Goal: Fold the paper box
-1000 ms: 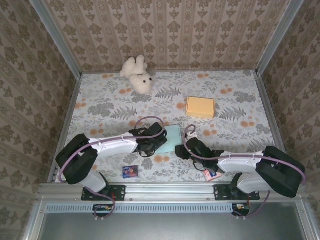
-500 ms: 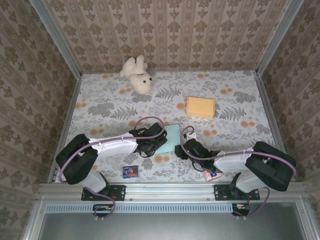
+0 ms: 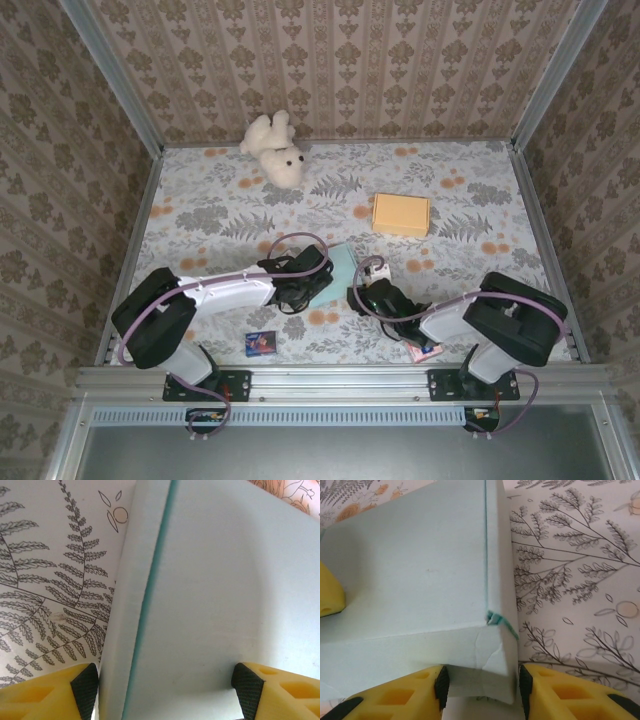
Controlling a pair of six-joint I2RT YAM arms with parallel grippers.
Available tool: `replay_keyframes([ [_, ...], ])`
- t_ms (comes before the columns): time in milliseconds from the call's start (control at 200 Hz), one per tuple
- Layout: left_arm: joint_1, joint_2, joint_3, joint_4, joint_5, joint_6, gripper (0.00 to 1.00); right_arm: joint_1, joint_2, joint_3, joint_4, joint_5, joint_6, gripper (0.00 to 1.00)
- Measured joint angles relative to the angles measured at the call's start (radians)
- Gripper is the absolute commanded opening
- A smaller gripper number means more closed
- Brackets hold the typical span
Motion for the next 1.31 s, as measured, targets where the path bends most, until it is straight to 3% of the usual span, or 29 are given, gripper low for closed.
replay_keyframes([
  [330, 0.013, 0.019, 0.012, 0.001, -0.035, 0.0, 0.73, 0.003, 0.193, 0.013, 0.29, 0.075, -0.151, 0.52],
  [875, 0.026, 0.046, 0.046, -0.006, -0.064, 0.021, 0.72, -0.006, 0.3, 0.116, 0.293, 0.152, -0.286, 0.54],
  [1025, 0.026, 0.031, 0.048, -0.03, -0.06, 0.035, 0.76, -0.054, 0.256, 0.139, 0.198, 0.062, -0.252, 0.53],
  [1305, 0.026, -0.037, 0.051, -0.13, -0.029, 0.113, 0.78, -0.187, 0.148, 0.174, 0.009, -0.229, -0.105, 0.52],
])
